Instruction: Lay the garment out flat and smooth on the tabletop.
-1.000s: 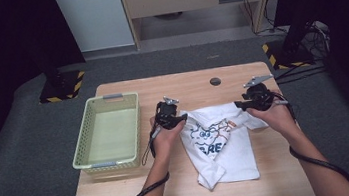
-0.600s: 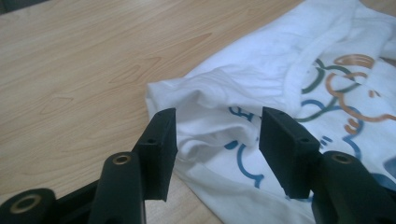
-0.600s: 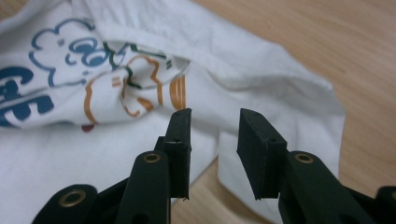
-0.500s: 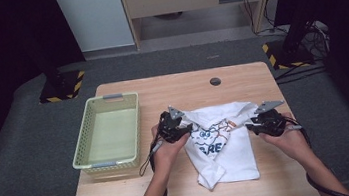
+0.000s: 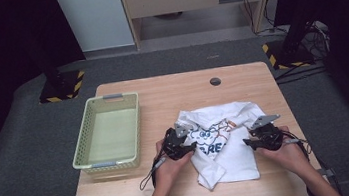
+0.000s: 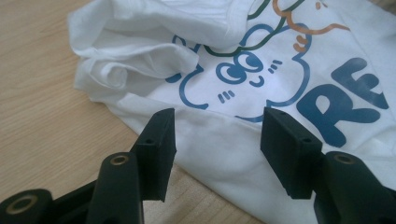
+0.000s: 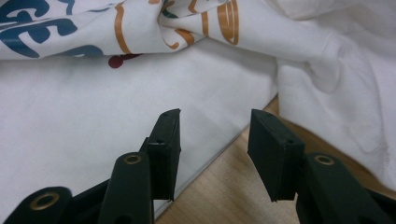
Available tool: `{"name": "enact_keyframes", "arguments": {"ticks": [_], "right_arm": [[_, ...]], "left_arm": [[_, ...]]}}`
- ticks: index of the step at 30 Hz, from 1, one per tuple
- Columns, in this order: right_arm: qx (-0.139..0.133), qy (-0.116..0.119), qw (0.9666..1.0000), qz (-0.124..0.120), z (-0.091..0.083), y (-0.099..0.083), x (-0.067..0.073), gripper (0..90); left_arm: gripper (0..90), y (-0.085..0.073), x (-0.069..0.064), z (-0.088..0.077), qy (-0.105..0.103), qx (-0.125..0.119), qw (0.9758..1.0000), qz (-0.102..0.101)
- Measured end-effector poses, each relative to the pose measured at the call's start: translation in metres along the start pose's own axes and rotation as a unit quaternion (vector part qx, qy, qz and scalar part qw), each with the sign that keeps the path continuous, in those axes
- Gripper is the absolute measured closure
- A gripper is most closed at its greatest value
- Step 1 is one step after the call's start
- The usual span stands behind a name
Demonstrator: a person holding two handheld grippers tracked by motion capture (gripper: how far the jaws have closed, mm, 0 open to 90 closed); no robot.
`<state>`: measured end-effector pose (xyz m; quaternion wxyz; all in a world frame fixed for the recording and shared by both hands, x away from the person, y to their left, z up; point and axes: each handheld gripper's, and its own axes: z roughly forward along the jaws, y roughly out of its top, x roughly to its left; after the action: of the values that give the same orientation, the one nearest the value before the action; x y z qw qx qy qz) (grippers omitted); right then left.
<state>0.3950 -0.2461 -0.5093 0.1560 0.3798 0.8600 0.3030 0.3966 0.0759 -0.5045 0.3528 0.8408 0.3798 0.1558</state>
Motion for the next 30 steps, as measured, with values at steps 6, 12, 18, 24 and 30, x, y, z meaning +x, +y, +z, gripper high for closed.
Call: {"name": "enact_keyframes", "arguments": {"ticks": [6,12,18,24,30], "right_arm": [[0.007,0.013,0.9997,0.022,0.003,-0.006,0.004,47.6],[0.003,0.029,0.9994,0.019,0.004,-0.008,0.010,58.0],[0.007,0.050,0.9986,0.013,0.003,-0.007,0.012,83.3],[0.019,0.041,0.9989,0.010,0.000,-0.007,0.012,86.8],[0.034,0.028,0.9989,0.014,-0.011,-0.016,0.002,87.0]], "left_arm": [[44.9,-0.003,-0.004,0.004,-0.004,0.002,1.0000,-0.001],[46.2,-0.008,-0.009,0.013,-0.015,0.015,0.9998,0.006],[49.1,-0.009,-0.013,0.016,-0.020,0.019,0.9995,0.011],[50.1,-0.009,-0.019,0.015,-0.026,0.021,0.9992,0.020],[49.1,-0.007,-0.023,0.014,-0.028,0.023,0.9990,0.026]]}}
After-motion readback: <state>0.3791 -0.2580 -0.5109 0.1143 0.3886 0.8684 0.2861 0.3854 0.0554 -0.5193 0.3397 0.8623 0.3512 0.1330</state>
